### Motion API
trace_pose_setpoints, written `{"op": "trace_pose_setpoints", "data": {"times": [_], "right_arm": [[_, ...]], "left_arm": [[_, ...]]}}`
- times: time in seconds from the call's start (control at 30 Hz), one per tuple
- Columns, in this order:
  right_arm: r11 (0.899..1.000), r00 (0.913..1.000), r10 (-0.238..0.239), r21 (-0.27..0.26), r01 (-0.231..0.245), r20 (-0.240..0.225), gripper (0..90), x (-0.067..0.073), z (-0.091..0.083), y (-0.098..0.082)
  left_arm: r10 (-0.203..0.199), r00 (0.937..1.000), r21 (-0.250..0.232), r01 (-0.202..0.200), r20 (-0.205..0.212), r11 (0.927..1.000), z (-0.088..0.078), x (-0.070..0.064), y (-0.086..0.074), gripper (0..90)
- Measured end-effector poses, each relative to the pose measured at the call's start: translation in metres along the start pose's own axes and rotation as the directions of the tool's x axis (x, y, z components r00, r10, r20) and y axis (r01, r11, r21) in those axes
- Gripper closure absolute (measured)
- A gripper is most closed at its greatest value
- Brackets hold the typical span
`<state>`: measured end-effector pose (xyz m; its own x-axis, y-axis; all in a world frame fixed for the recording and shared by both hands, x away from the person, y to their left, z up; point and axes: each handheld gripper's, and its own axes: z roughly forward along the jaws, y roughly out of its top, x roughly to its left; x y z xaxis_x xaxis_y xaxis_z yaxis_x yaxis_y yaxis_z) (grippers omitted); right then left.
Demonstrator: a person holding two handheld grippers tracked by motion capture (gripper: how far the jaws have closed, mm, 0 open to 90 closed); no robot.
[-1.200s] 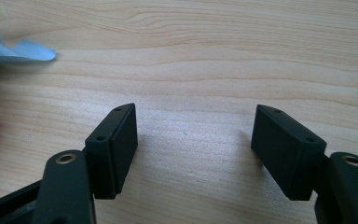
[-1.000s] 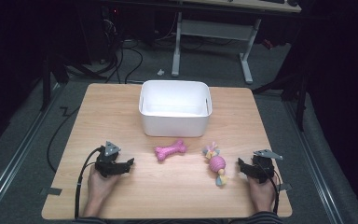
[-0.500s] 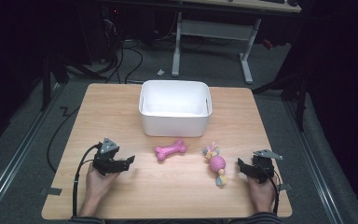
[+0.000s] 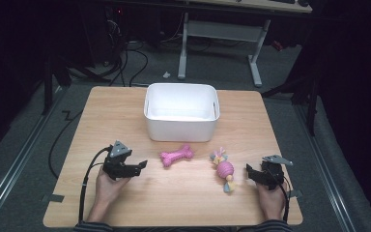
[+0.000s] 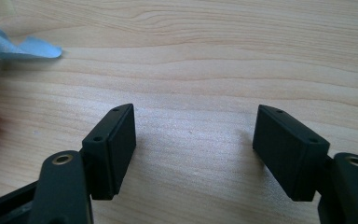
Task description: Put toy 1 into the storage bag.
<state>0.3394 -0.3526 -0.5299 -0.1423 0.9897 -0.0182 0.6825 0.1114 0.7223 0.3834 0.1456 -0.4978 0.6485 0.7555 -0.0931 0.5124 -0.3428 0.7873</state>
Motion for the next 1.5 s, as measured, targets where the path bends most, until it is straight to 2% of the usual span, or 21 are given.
{"op": "trace_pose_setpoints", "data": {"times": [0.07,0.13,0.23,0.43,0.6,0.73,0.77,0.8,0.87,1.07,1.13,1.17,1.43,1.5], "right_arm": [[1.0,1.0,0.0,0.0,0.0,0.0,30.2,0.0,0.0,0.0],[1.0,1.0,0.0,0.0,0.0,0.0,30.2,0.0,0.0,0.0],[1.0,1.0,0.0,0.0,0.0,0.0,30.2,0.0,0.0,0.0],[1.0,1.0,-0.002,0.0,0.002,-0.001,30.2,0.0,0.0,0.0],[1.0,1.0,-0.001,0.0,0.001,-0.001,30.1,0.0,0.0,0.0],[1.0,1.0,0.0,0.0,0.0,-0.001,30.1,0.0,0.0,0.0],[1.0,1.0,0.0,0.0,0.0,-0.001,30.1,0.0,0.0,0.0],[1.0,1.0,-0.001,0.0,0.001,-0.001,30.1,0.0,0.0,0.0],[1.0,1.0,-0.001,0.0,0.001,-0.001,30.1,0.0,0.0,0.0],[1.0,1.0,-0.003,0.002,0.003,-0.002,30.1,0.0,0.0,0.0],[1.0,1.0,-0.002,0.001,0.002,-0.003,30.1,0.0,0.0,0.0],[1.0,1.0,-0.002,0.0,0.002,-0.003,30.1,0.0,0.0,0.0],[1.0,1.0,-0.002,0.0,0.002,-0.003,30.1,0.0,0.0,0.0],[1.0,1.0,-0.002,0.0,0.002,-0.003,30.1,0.0,0.0,0.0]], "left_arm": [[0.018,0.9998,-0.004,-0.018,0.009,0.9998,0.001,-0.004,0.005,23.1],[0.018,0.9996,-0.015,-0.018,0.023,0.9997,0.002,-0.006,0.009,23.5],[0.032,0.9991,0.005,-0.032,0.027,0.9995,0.006,-0.009,0.017,22.6],[0.076,0.9957,-0.002,-0.076,0.052,0.9971,0.014,-0.018,0.034,22.9],[0.124,0.9891,0.017,-0.126,0.08,0.9919,0.024,-0.026,0.047,23.0],[0.164,0.9814,0.039,-0.169,0.099,0.9849,0.034,-0.034,0.059,23.5],[0.164,0.9814,0.039,-0.169,0.099,0.9849,0.034,-0.034,0.059,23.5],[0.187,0.9764,0.054,-0.194,0.107,0.9795,0.039,-0.038,0.065,23.5],[0.211,0.9698,0.072,-0.221,0.122,0.9726,0.045,-0.043,0.07,23.9],[0.255,0.955,0.112,-0.273,0.151,0.9555,0.062,-0.052,0.077,25.6],[0.27,0.9505,0.139,-0.291,0.155,0.9465,0.069,-0.055,0.077,26.5],[0.28,0.9474,0.157,-0.303,0.155,0.9398,0.072,-0.056,0.078,26.6],[0.33,0.933,0.198,-0.354,0.144,0.9141,0.085,-0.063,0.083,30.1],[0.328,0.9318,0.202,-0.355,0.155,0.9128,0.088,-0.064,0.083,30.9]]}}
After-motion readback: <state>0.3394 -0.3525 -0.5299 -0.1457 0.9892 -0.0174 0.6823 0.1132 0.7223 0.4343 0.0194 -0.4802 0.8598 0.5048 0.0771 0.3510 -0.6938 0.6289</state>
